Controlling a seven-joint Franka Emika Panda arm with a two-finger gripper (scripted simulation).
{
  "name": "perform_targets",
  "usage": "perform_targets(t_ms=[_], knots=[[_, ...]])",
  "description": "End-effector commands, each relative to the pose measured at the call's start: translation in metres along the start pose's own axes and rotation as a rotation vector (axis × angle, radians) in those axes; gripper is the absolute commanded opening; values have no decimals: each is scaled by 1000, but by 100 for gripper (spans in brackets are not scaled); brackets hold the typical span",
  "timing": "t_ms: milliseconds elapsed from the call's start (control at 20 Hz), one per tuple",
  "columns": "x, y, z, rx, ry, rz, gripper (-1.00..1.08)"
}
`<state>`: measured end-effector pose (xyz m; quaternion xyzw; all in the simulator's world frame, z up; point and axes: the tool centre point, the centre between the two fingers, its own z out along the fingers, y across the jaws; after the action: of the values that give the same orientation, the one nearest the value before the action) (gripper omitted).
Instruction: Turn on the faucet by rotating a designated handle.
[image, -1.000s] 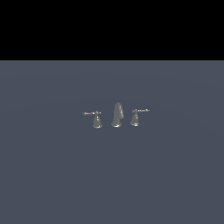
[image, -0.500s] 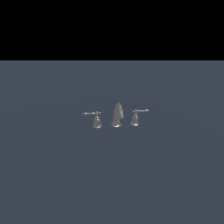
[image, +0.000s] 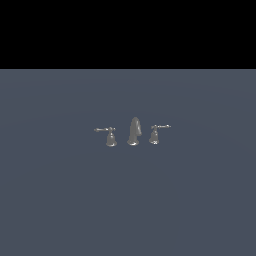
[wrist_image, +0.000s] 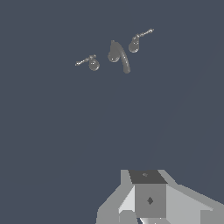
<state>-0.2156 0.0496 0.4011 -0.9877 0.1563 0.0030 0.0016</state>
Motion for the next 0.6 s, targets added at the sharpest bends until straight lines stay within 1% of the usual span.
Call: perform_targets(t_ms=[0, 550], knots=[[6, -12, 15, 1, 0, 53, -100], [40, -62, 79, 5, -1, 278, -100]])
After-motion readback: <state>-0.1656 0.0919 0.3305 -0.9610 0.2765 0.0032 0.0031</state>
